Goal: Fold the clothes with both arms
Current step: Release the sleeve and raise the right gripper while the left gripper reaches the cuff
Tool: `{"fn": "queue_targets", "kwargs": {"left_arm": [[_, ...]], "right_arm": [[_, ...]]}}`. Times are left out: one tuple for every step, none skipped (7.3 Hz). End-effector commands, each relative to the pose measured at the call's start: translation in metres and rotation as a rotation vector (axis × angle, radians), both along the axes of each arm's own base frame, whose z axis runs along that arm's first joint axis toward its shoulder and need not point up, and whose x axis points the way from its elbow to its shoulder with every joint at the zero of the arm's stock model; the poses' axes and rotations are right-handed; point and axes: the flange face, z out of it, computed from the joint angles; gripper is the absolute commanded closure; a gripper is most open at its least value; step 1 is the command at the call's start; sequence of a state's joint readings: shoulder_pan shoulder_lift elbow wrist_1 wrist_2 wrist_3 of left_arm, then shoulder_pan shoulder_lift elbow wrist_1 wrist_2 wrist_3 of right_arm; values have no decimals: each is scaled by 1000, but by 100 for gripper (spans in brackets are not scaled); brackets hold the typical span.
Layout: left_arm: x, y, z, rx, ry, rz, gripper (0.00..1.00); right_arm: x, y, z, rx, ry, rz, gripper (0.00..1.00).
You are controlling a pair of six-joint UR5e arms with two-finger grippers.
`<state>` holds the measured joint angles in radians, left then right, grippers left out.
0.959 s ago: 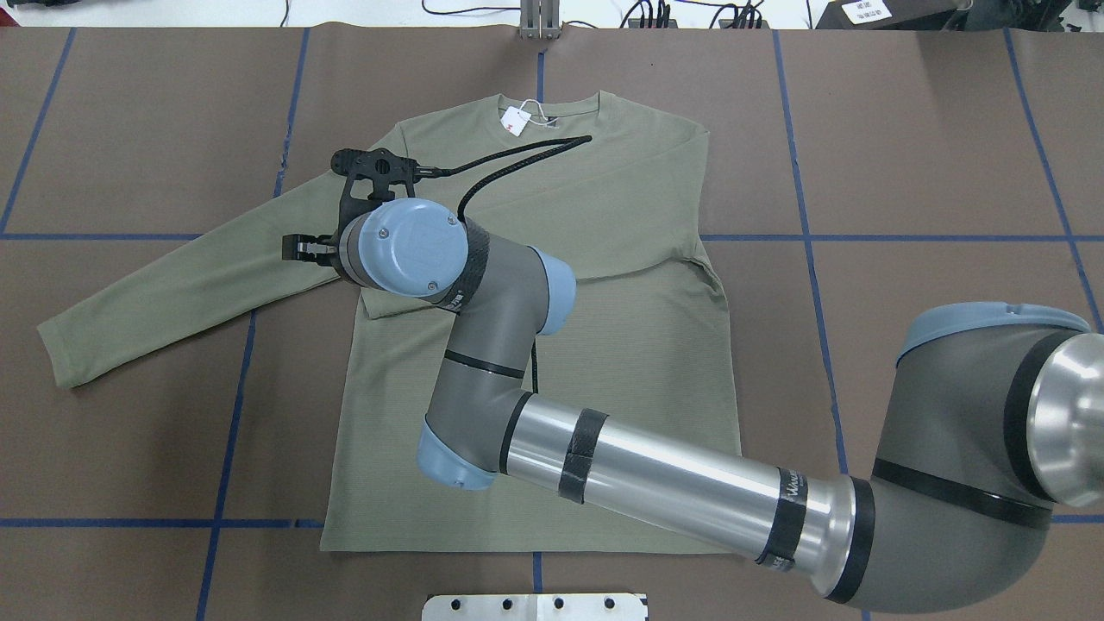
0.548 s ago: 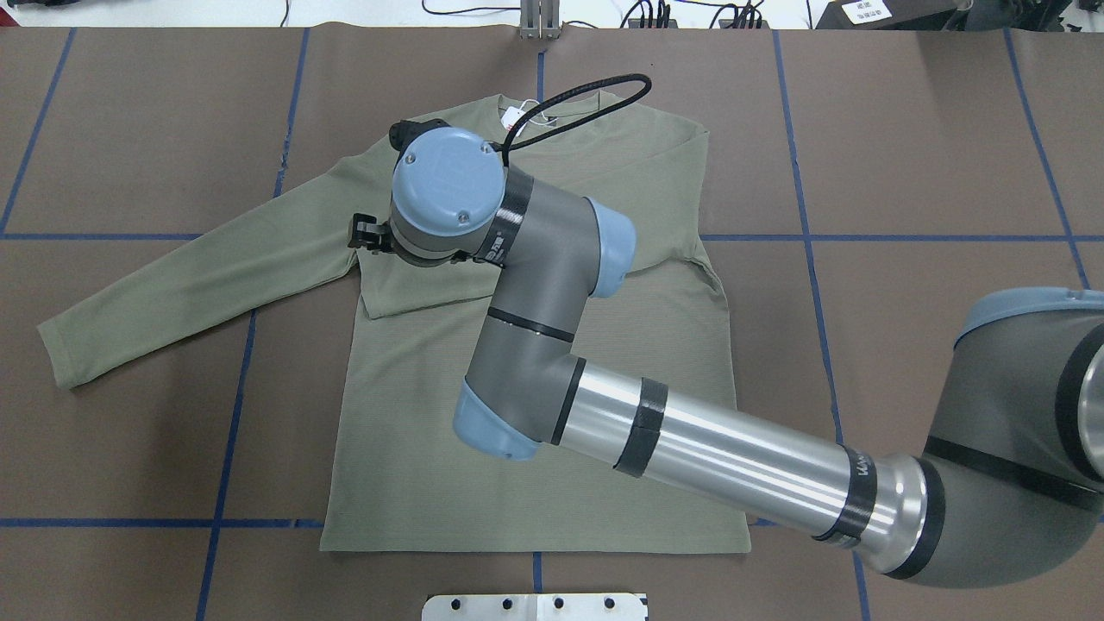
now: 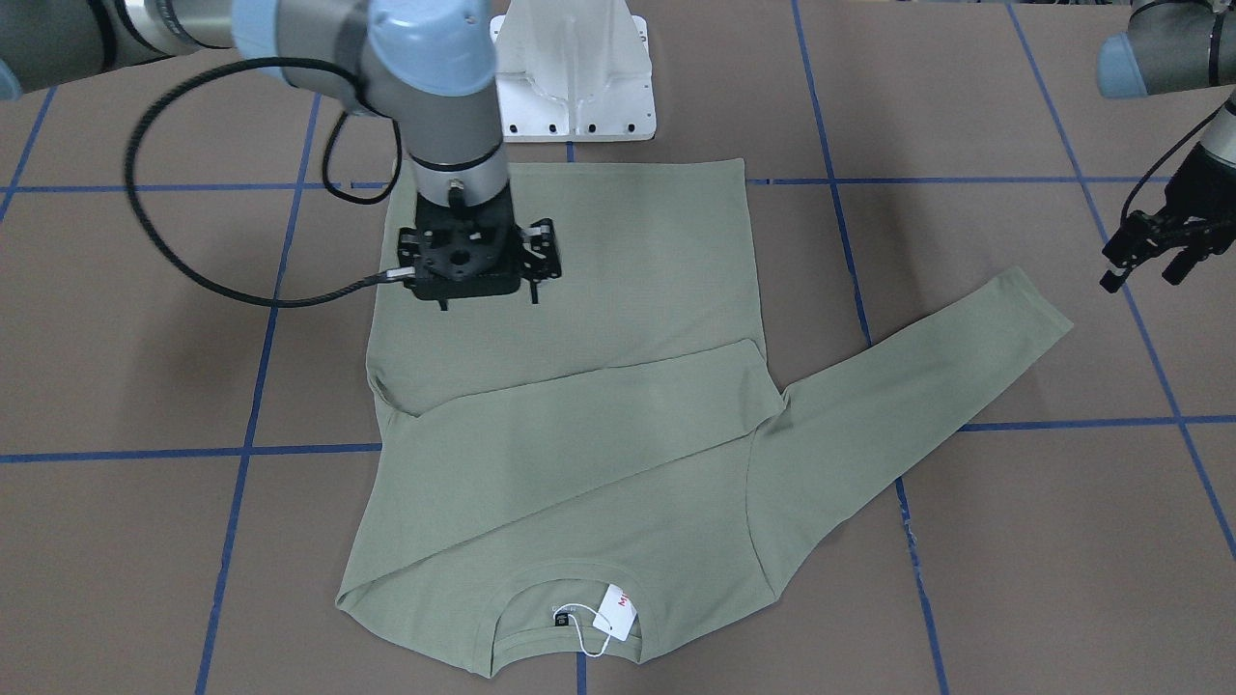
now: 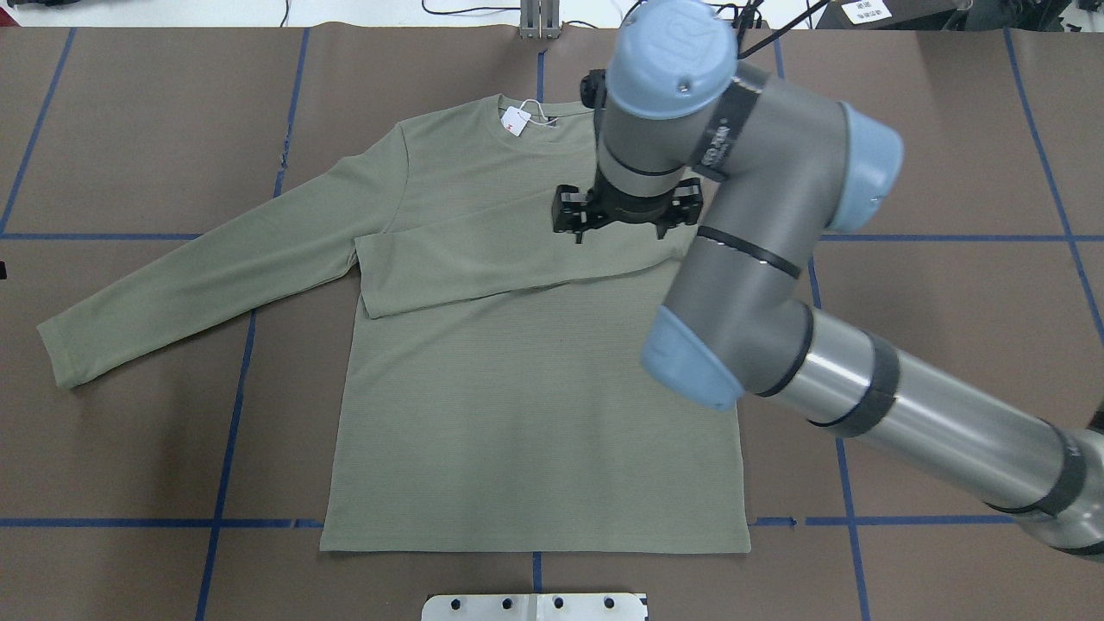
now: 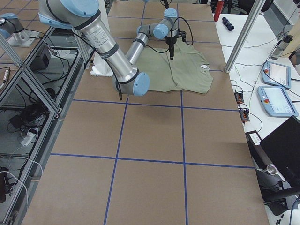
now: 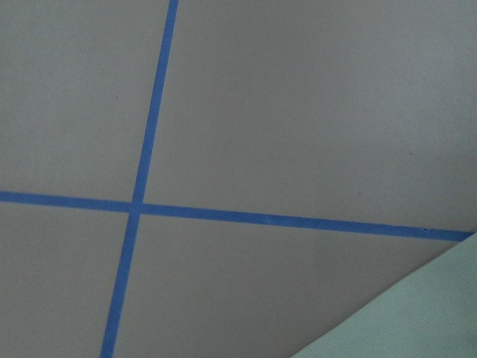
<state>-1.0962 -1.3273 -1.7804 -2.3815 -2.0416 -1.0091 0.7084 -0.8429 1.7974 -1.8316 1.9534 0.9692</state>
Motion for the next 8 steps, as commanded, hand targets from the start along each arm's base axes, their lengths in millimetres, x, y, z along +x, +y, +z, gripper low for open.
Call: {"fn": "queue_targets", "kwargs": {"left_arm": [[54,24,-10,-121,36,-94,0],[79,34,-9,-156,42,-120,0],[81,38,-3,-159,28,-121,0],[80,40,6,-156,3,-133,0],[83,42,17,-161,-22,-134,0],[93,42,32,-175,-41,-119,0],[95,39,40,-170,-60,-124,0],[95,39,47,-176,-71,-128,0]], "right_arm": [[108,5,73,17,4,-85,0],[131,4,94,20,8,-114,0],[139,6,111,17,21,-132,0],[140,6,113,17,22,-132,0],[140,6,114,15,23,-132,0],[139,6,115,14,25,-131,0],[139,6,115,14,25,-131,0],[140,6,116,12,27,-130,0]]}}
